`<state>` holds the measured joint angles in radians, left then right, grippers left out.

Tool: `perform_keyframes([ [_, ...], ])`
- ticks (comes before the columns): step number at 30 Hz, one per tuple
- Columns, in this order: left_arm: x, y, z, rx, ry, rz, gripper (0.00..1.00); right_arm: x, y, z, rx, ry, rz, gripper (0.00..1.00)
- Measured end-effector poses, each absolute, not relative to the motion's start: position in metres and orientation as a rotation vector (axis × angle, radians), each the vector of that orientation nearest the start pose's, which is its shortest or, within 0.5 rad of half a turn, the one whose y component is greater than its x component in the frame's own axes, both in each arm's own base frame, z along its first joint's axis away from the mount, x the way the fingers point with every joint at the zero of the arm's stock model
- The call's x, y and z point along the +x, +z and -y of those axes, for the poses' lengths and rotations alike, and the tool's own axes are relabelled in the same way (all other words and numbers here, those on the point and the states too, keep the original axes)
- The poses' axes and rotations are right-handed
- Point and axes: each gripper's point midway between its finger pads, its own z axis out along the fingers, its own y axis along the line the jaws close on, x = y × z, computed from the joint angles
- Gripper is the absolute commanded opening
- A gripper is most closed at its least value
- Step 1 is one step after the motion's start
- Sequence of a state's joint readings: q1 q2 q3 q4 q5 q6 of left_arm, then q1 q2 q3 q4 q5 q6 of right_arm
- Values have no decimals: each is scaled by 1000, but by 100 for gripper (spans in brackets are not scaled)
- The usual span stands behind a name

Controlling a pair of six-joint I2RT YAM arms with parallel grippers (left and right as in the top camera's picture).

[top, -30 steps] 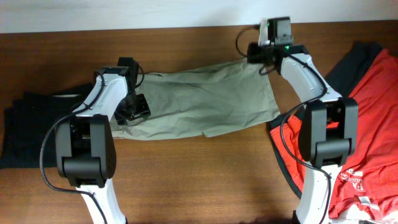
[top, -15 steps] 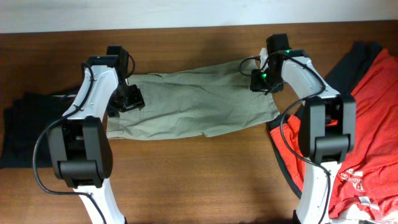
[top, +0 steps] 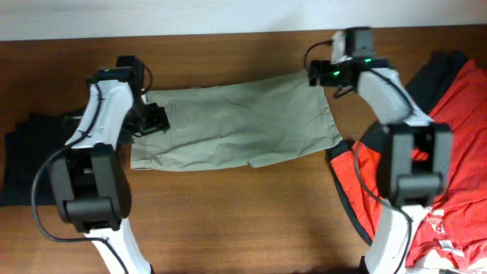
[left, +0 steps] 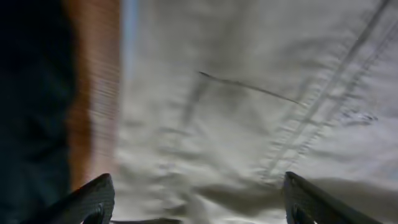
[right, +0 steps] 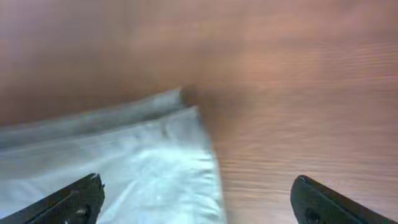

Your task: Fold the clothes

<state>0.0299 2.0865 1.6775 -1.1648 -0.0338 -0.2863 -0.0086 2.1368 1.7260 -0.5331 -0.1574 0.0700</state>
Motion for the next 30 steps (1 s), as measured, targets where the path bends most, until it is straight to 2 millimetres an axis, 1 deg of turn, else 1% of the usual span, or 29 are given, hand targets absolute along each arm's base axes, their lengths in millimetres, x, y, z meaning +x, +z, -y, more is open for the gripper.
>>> perform_keyframes([
  [1, 399, 58, -26, -436, 47, -3099, 98, 543, 138, -9, 60, 207, -2469, 99],
  [2, 399, 61, -33, -403, -16, -3098, 99, 528, 178, -3, 73, 200, -2437, 99],
  [3, 401, 61, -33, -316, -67, -3103, 99, 509, 198, -6, 68, 213, -2459, 99],
  [4, 407, 61, -31, -253, -96, -3083, 99, 494, 199, -13, 61, 236, -2510, 99],
  [5, 411, 62, -30, -226, -109, -3067, 99, 476, 184, -21, 56, 260, -2607, 99],
  [7, 418, 63, -30, -181, -127, -3037, 99, 463, 164, -25, 59, 276, -2695, 100],
  [8, 421, 63, -30, -174, -131, -3026, 98, 456, 158, -26, 64, 281, -2732, 98],
  [10, 423, 60, -30, -162, -140, -3026, 98, 451, 155, -26, 68, 286, -2756, 95],
  [11, 422, 53, -30, -160, -142, -3039, 98, 449, 155, -27, 67, 289, -2765, 95],
  [14, 419, 12, -30, -172, -153, -3122, 98, 439, 151, -27, 75, 296, -2805, 95],
  [15, 419, 6, -30, -176, -157, -3133, 97, 437, 150, -27, 76, 296, -2815, 93],
  [16, 420, 5, -31, -177, -155, -3131, 84, 436, 150, -27, 77, 297, -2819, 92],
  [17, 420, 4, -31, -180, -156, -3136, 57, 435, 150, -27, 78, 297, -2825, 90],
  [18, 419, 3, -32, -182, -157, -3151, 40, 433, 149, -28, 80, 298, -2833, 89],
  [19, 414, 2, -32, -195, -173, -3176, 26, 431, 148, -28, 81, 298, -2841, 89],
  [20, 406, 1, -33, -206, -185, -3208, 9, 429, 148, -28, 82, 300, -2848, 88],
  [21, 403, 0, -31, -213, -215, -3223, 0, 429, 148, -28, 81, 304, -2849, 88],
  [23, 400, 1, -27, -213, -244, -3231, 0, 427, 148, -30, 80, 317, -2855, 85],
  [24, 400, 2, -27, -211, -246, -3232, 0, 426, 148, -33, 73, 327, -2859, 80],
  [26, 395, 5, -27, -218, -254, -3273, 0, 421, 146, -54, 1, 346, -2879, 70],
  [27, 389, 13, -26, -228, -262, -3329, 0, 418, 144, -73, -64, 358, -2886, 67],
  [28, 393, 25, -27, -228, -260, -3337, 0, 415, 139, -91, -124, 369, -2895, 65],
  [30, 400, 59, -27, -226, -259, -3329, 0, 408, 119, -120, -209, 416, -2936, 62],
])
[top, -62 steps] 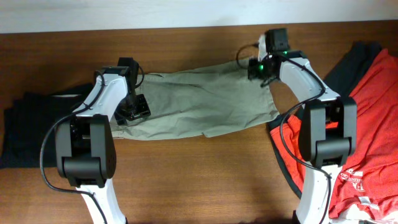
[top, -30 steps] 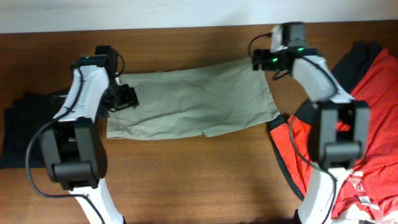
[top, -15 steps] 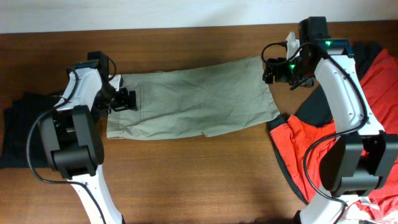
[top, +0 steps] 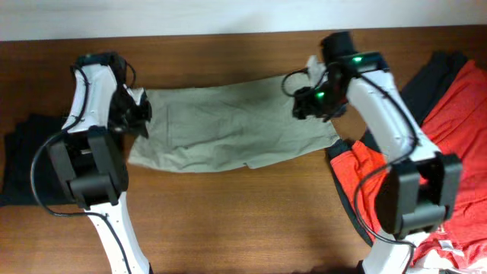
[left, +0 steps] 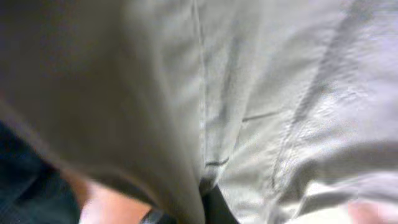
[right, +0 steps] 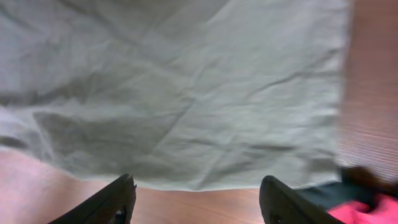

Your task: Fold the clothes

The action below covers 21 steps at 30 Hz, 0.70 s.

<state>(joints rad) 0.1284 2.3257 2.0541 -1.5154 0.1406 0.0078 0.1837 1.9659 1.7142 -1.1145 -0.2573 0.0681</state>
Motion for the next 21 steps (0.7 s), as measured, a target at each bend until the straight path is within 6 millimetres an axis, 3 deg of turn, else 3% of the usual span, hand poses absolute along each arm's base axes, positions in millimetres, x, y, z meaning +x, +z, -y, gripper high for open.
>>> perform_keyframes([
  [2, 413, 101, -28, -212, -249, -3268, 0, 403, 88, -152, -296, 495, -2982, 60],
  [4, 418, 124, -22, -208, -307, -3224, 0, 409, 63, -205, -441, 597, -2924, 59],
  [6, 422, 129, -17, -206, -348, -3202, 0, 406, 47, -256, -589, 659, -2851, 58],
  [9, 422, 132, -13, -204, -383, -3192, 0, 380, 16, -317, -765, 723, -2825, 54],
  [12, 421, 148, -8, -180, -379, -3155, 0, 371, 12, -347, -808, 763, -2786, 54],
  [14, 418, 177, 6, -117, -365, -3090, 0, 366, 12, -364, -846, 781, -2750, 53],
  [15, 414, 195, 17, -75, -359, -3053, 0, 364, 12, -368, -858, 789, -2743, 55],
  [16, 408, 215, 32, -12, -356, -3008, 0, 361, 12, -371, -870, 795, -2739, 63],
  [18, 398, 237, 71, 137, -363, -2957, 0, 358, 14, -363, -879, 800, -2775, 71],
  [20, 401, 236, 88, 203, -361, -2933, 0, 358, 20, -325, -822, 687, -2917, 77],
  [21, 406, 237, 100, 245, -364, -2904, 0, 391, 37, -276, -677, 573, -2946, 77],
])
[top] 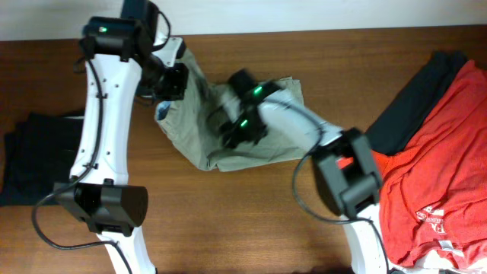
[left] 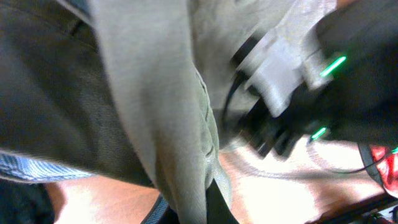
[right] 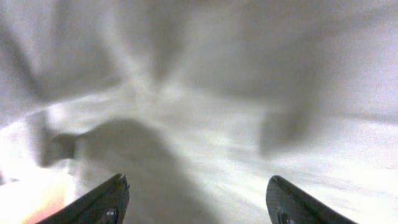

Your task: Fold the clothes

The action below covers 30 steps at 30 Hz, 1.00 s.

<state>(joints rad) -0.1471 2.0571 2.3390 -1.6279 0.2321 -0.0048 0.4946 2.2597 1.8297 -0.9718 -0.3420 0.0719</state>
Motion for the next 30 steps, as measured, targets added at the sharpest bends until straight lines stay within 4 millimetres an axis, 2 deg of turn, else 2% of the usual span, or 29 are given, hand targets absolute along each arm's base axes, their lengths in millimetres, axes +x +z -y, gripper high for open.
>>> perform_keyframes([
  [1, 407, 237, 109, 269, -368, -2890, 0, 416, 59, -226, -529, 478, -2954, 76],
  [2, 414, 240, 116, 256, -375, -2858, 0, 433, 77, -187, -408, 414, -2944, 75],
  [3, 417, 240, 119, 249, -379, -2848, 0, 437, 82, -159, -335, 375, -2960, 75],
  [4, 422, 242, 124, 240, -386, -2821, 0, 438, 80, -126, -252, 324, -2991, 75],
  [5, 428, 245, 134, 238, -398, -2791, 0, 434, 69, -101, -188, 290, -3028, 72],
  [6, 431, 244, 143, 251, -406, -2778, 0, 424, 56, -90, -171, 275, -3071, 71],
  [8, 436, 229, 172, 304, -426, -2782, 0, 403, 32, -83, -176, 264, -3147, 67],
  [10, 440, 201, 201, 364, -436, -2813, 0, 391, 16, -83, -186, 264, -3173, 64],
  [12, 442, 184, 239, 444, -484, -2795, 0, 382, 4, -82, -192, 257, -3180, 63],
  [14, 438, 188, 270, 521, -523, -2739, 3, 382, 3, -81, -195, 254, -3173, 62],
  [16, 432, 188, 294, 579, -547, -2708, 3, 381, 3, -81, -194, 252, -3175, 62],
  [19, 427, 173, 310, 624, -553, -2720, 3, 381, 3, -81, -193, 252, -3176, 62],
  [22, 431, 173, 318, 633, -580, -2695, 4, 380, 3, -81, -193, 252, -3177, 62],
  [23, 431, 173, 319, 636, -585, -2692, 9, 380, 3, -81, -194, 252, -3177, 62],
  [24, 430, 173, 320, 639, -594, -2691, 38, 380, 3, -81, -193, 252, -3177, 62],
  [25, 430, 177, 327, 646, -645, -2673, 46, 379, 3, -81, -192, 251, -3181, 63],
  [27, 429, 187, 343, 673, -775, -2621, 47, 370, 5, -77, -190, 225, -3227, 64],
  [28, 426, 189, 347, 686, -813, -2611, 50, 365, 17, -64, -167, 153, -3292, 64],
  [29, 425, 192, 350, 702, -847, -2598, 51, 381, 36, -51, -131, 100, -3264, 64],
  [30, 430, 194, 346, 701, -859, -2585, 53, 408, 72, -29, -51, 52, -3194, 70],
])
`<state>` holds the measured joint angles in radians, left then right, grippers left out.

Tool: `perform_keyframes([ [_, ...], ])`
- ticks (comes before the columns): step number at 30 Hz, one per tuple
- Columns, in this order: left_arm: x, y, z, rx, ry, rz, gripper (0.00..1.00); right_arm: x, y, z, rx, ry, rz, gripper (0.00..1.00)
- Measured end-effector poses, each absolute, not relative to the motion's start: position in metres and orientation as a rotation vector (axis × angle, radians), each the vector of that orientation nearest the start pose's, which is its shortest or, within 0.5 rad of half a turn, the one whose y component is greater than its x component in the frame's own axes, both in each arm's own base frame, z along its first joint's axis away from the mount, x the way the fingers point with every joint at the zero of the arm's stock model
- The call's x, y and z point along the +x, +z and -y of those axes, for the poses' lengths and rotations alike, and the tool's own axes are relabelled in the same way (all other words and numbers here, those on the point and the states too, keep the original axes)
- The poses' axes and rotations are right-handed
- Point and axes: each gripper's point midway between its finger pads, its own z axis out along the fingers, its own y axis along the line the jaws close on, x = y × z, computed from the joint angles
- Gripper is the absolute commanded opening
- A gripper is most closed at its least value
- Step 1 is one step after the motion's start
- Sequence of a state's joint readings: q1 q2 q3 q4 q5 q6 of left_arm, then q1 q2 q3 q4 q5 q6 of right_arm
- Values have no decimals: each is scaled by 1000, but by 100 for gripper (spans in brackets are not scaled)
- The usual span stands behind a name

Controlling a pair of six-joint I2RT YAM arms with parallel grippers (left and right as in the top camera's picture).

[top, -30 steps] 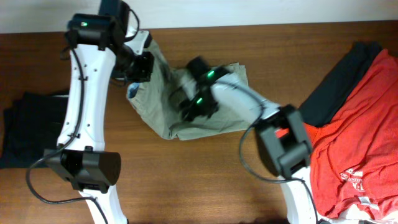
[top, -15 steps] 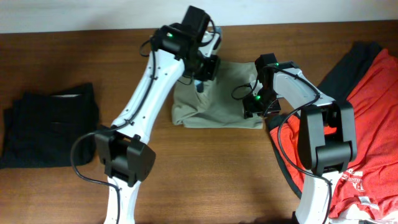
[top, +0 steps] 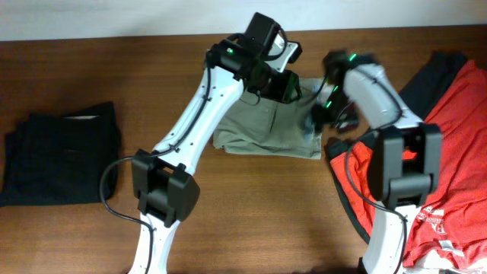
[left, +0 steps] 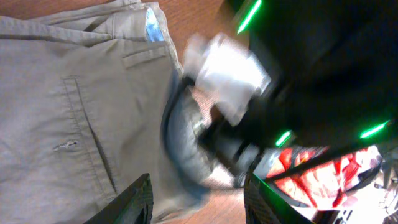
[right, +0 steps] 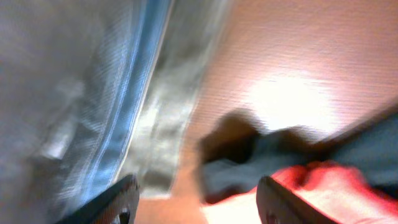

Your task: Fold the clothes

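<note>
The khaki shorts (top: 262, 129) lie folded in half on the table, a back pocket facing up (left: 74, 124). My left gripper (top: 280, 80) hangs open over their right end, and its wrist view (left: 196, 205) shows nothing between the fingers. Just off the shorts' right edge my right gripper (top: 323, 116) is open as well (right: 199, 208). The waistband with its blue lining (right: 118, 93) lies to its left.
A folded stack of black clothes (top: 61, 148) rests at the table's left. A heap of red and black garments (top: 441, 122) covers the right side, and its black edge (right: 261, 168) lies close to my right fingers. Bare wood runs along the front.
My left gripper held the shorts' left end raised at the upper left. It is now open over their right end, and the shorts lie doubled over. My right gripper has moved from their middle to their right edge.
The shorts lay spread flat with an open gripper at each end. Then my left gripper was shut on the left end while the right hovered over the right part. Then the left end was up in the air near the middle. Now the shorts are folded in half and released.
</note>
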<state>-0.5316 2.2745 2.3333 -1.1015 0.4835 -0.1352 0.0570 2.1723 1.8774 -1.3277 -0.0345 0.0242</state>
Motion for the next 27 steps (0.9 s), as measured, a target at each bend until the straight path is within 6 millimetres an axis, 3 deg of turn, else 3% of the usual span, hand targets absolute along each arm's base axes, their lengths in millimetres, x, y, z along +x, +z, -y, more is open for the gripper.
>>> perform_keyframes([
  [1, 441, 195, 334, 669, -857, -2575, 57, 423, 101, -12, 7, 26, -3135, 75],
  [2, 468, 198, 304, 584, -825, -2554, 60, 433, 137, 8, 81, 22, -3073, 77],
  [3, 484, 197, 279, 517, -790, -2558, 61, 436, 162, 15, 102, 50, -3028, 77],
  [4, 504, 195, 243, 423, -727, -2564, 63, 435, 183, 4, 65, 156, -2993, 77],
  [5, 516, 194, 217, 356, -680, -2566, 64, 429, 187, -13, 8, 276, -3000, 77],
  [7, 525, 192, 197, 305, -649, -2572, 64, 418, 172, -57, -120, 503, -3033, 77],
  [8, 525, 187, 197, 303, -648, -2583, 64, 410, 153, -81, -192, 571, -3064, 77],
  [9, 525, 171, 197, 298, -649, -2620, 64, 396, 120, -113, -295, 631, -3121, 76],
  [10, 524, 143, 197, 288, -648, -2685, 64, 387, 100, -126, -343, 650, -3136, 75],
  [11, 520, 115, 196, 274, -646, -2759, 63, 370, 67, -139, -389, 670, -3178, 70],
  [12, 510, 80, 193, 253, -642, -2866, 63, 353, 45, -141, -397, 681, -3232, 69],
  [14, 491, 42, 188, 224, -631, -3002, 69, 351, 11, -127, -332, 575, -3246, 73],
  [15, 485, 32, 186, 217, -625, -3043, 77, 360, 9, -112, -249, 438, -3229, 74],
  [17, 485, 31, 186, 252, -622, -3040, 95, 378, 5, -64, -12, 164, -3207, 78],
  [19, 496, 32, 189, 293, -622, -2980, 99, 382, 3, -13, 193, 24, -3196, 82],
  [20, 514, 37, 197, 321, -653, -2889, 99, 380, 3, 1, 249, -2, -3199, 83],
  [22, 533, 49, 213, 357, -755, -2766, 99, 376, 7, 2, 226, -21, -3224, 84],
  [24, 543, 60, 231, 407, -866, -2662, 99, 376, 15, -10, 146, -36, -3241, 84],
  [27, 551, 52, 259, 475, -941, -2575, 98, 380, 29, -38, 11, -55, -3237, 84],
])
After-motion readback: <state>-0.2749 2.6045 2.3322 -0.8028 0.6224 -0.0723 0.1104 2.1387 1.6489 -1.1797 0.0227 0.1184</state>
